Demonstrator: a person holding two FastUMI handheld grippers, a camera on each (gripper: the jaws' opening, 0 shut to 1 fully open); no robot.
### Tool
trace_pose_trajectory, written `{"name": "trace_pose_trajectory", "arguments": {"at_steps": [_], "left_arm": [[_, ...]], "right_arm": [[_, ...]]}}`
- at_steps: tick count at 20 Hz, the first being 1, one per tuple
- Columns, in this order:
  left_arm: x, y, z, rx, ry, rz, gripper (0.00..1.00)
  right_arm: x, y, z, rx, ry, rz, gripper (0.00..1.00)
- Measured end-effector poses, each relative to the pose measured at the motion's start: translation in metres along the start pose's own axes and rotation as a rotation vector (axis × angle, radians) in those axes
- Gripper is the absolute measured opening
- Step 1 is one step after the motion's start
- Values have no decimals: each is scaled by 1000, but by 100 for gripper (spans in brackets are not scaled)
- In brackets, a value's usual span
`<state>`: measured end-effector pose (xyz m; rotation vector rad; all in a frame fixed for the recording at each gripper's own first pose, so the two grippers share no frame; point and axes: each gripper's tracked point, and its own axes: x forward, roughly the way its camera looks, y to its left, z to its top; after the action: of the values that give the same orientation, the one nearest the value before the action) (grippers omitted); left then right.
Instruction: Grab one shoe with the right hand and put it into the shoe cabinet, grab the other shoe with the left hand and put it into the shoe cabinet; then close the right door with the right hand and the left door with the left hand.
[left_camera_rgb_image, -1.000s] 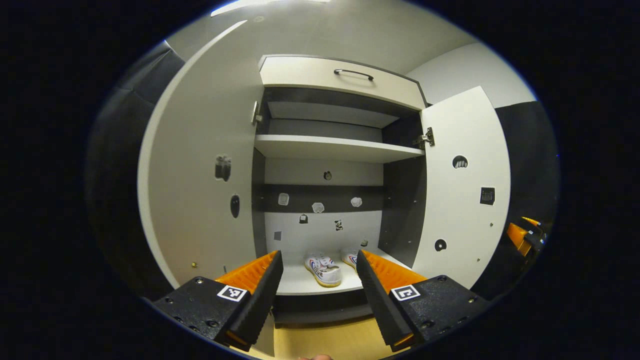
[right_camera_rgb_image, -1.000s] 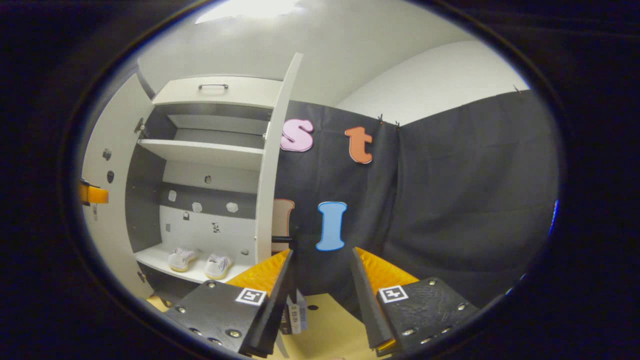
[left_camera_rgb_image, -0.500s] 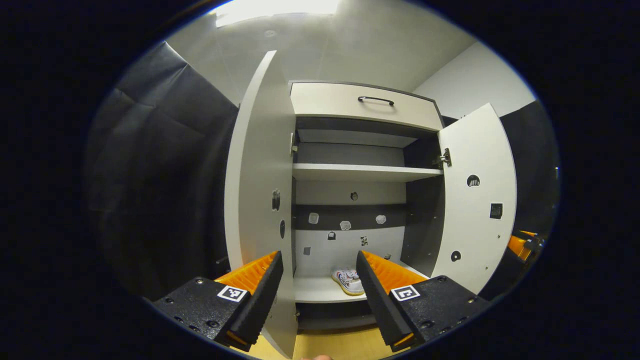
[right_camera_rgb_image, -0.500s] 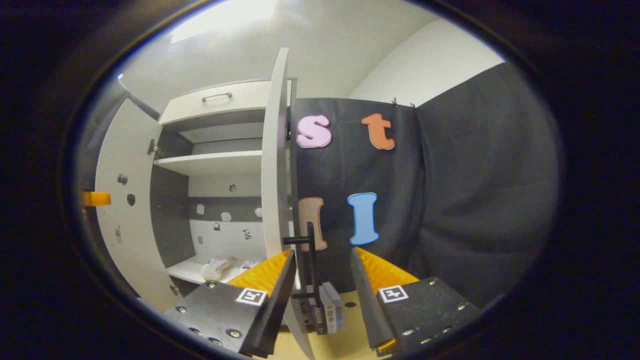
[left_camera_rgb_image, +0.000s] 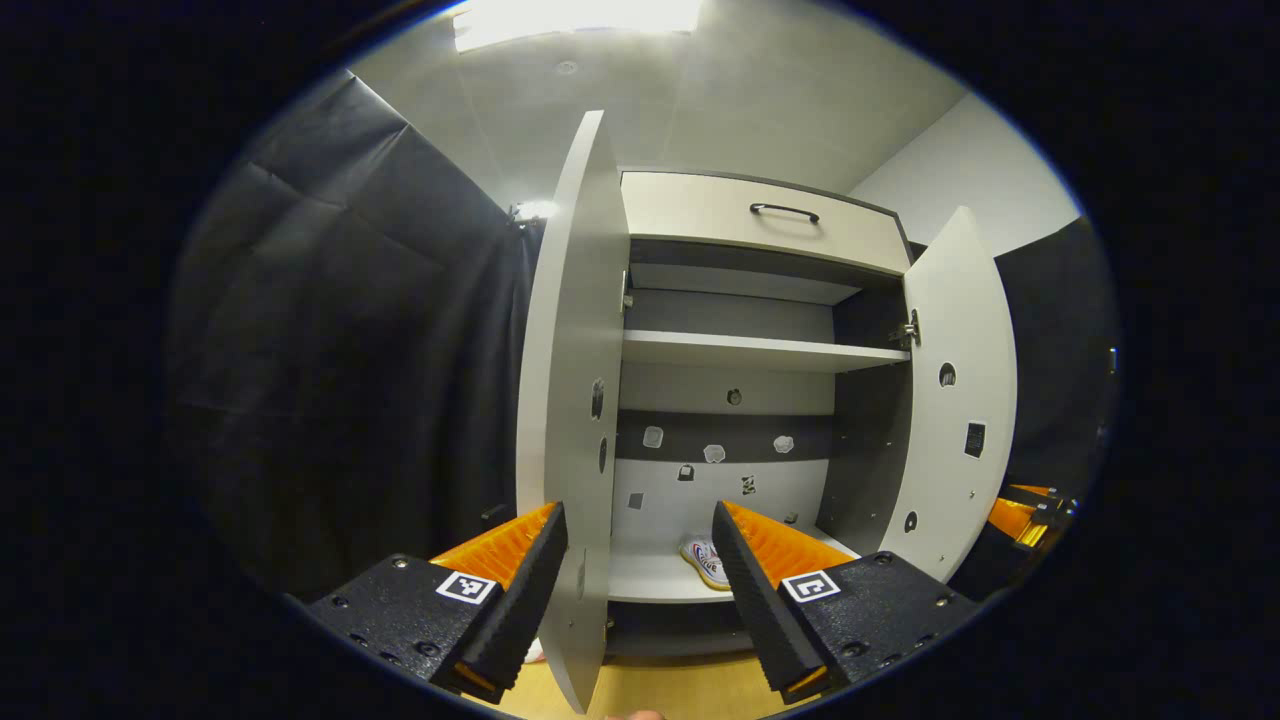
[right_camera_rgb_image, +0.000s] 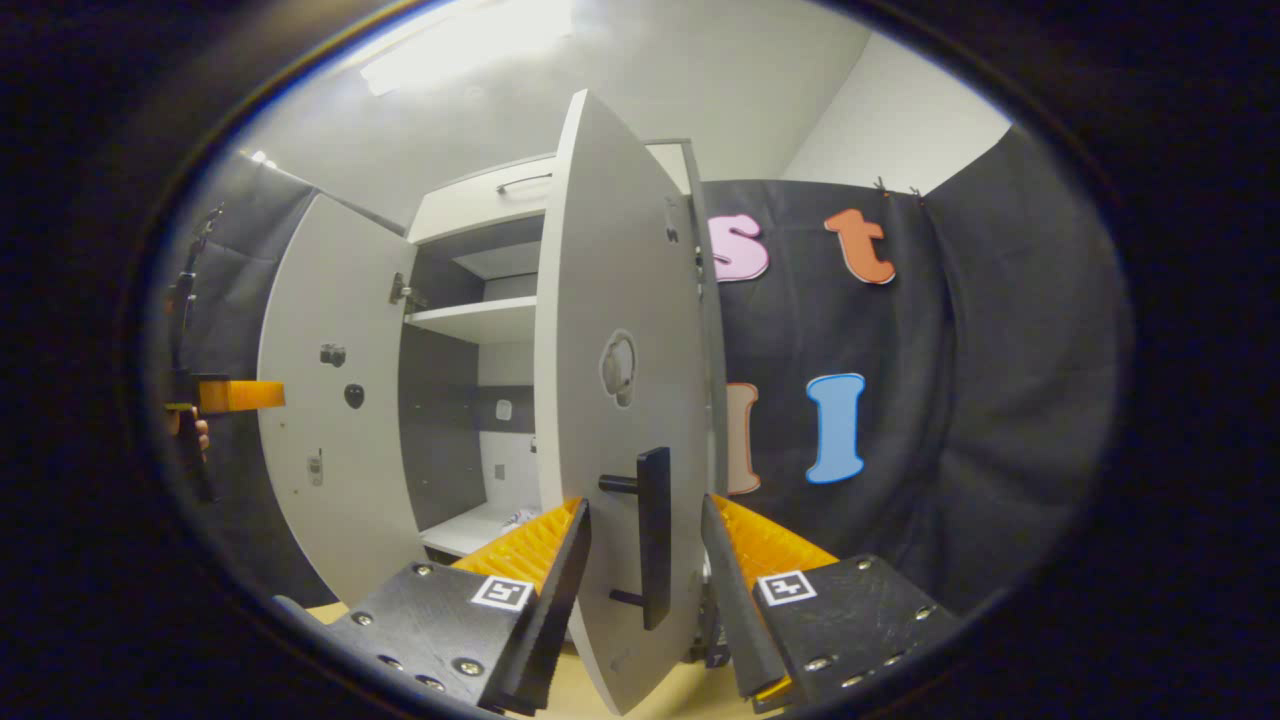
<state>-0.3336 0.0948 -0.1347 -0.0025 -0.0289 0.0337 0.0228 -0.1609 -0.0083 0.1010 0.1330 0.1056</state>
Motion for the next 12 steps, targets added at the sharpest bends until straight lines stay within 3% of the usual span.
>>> {"name": "trace_pose_trajectory", "arguments": {"at_steps": [6, 12], "left_arm": [[-22, 21, -3, -38, 4, 66, 89], [-49, 69, 8, -25, -17, 205, 89]], "right_arm": [[34, 45, -21, 24, 58, 117, 67], [73, 75, -40, 32, 97, 153, 63]]}}
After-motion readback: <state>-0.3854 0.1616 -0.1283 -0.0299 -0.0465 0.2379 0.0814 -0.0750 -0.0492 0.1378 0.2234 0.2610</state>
